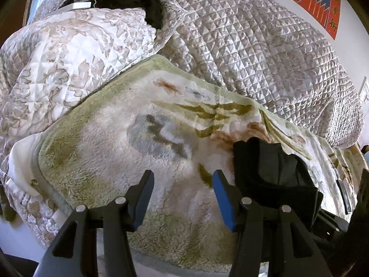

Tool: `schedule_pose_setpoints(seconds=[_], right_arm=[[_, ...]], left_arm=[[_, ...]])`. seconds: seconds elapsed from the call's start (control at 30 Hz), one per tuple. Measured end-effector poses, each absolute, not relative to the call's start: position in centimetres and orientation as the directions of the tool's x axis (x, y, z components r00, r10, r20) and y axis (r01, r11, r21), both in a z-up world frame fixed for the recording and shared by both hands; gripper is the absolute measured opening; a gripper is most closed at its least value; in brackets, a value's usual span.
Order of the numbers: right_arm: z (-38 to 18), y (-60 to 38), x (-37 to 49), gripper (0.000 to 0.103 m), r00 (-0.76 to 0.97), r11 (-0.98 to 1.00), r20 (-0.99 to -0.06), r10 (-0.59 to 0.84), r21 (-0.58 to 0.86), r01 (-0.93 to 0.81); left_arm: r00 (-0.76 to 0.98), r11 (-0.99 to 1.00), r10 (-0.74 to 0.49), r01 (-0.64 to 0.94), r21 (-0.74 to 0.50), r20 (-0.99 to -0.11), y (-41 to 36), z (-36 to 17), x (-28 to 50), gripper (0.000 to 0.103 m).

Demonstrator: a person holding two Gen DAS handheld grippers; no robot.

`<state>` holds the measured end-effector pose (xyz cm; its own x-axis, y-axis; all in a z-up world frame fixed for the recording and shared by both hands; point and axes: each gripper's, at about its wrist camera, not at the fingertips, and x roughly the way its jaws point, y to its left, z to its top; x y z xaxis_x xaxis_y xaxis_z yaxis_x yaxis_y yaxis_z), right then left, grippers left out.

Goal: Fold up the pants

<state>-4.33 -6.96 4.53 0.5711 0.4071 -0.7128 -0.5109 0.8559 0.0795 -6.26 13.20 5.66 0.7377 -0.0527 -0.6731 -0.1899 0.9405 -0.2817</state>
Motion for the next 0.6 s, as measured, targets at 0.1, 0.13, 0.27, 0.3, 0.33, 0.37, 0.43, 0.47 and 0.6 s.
schedule_pose_setpoints(seconds=[0.1,0.13,0.27,0.3,0.33,0.37,0.43,0.47,0.6], right_arm=[[4.8,-7.2,-4.4,0.035,0.558,0.844,-0.705,0.438,0.109,-0.524],[5.1,-7.2,-4.5,0.040,0.542,0.835,-0.704,0.459,0.133,-0.533],[6.8,-6.9,-6.1,0.050,0.518,0.784,-0.670,0.532,0.159,-0.599],[7.3,-7.1,-6.4,0.051,0.520,0.775,-0.656,0.548,0.164,-0.610],[7.7,-7.4,-6.7,0.051,0.524,0.771,-0.641,0.561,0.173,-0.613],[8.2,-8.0,-7.0,0.051,0.535,0.770,-0.622,0.572,0.183,-0.611],[8.9,-9.6,-7.3,0.051,0.568,0.786,-0.589,0.574,0.202,-0.585],[9.0,-10.7,-7.4,0.051,0.585,0.798,-0.577,0.569,0.216,-0.562],[7.7,-14.1,-6.6,0.050,0.641,0.879,-0.613,0.462,0.219,-0.425]], left_arm=[[0.730,0.941,-0.043,-0.200,-0.274,-0.682,13.3,5.3,-6.2,0.056],[0.730,0.941,-0.040,-0.202,-0.271,-0.682,13.3,5.3,-6.2,0.056],[0.730,0.943,-0.028,-0.207,-0.260,-0.683,13.3,5.2,-6.3,0.056],[0.730,0.943,-0.025,-0.210,-0.260,-0.683,13.4,5.2,-6.3,0.056],[0.731,0.942,-0.022,-0.214,-0.260,-0.683,13.5,5.2,-6.4,0.056],[0.731,0.941,-0.020,-0.217,-0.260,-0.682,13.5,5.2,-6.4,0.056],[0.733,0.940,-0.017,-0.220,-0.260,-0.680,13.5,5.3,-6.4,0.056],[0.735,0.940,-0.018,-0.218,-0.261,-0.678,13.5,5.4,-6.5,0.056],[0.739,0.945,-0.027,-0.202,-0.259,-0.674,12.9,5.6,-6.4,0.056]])
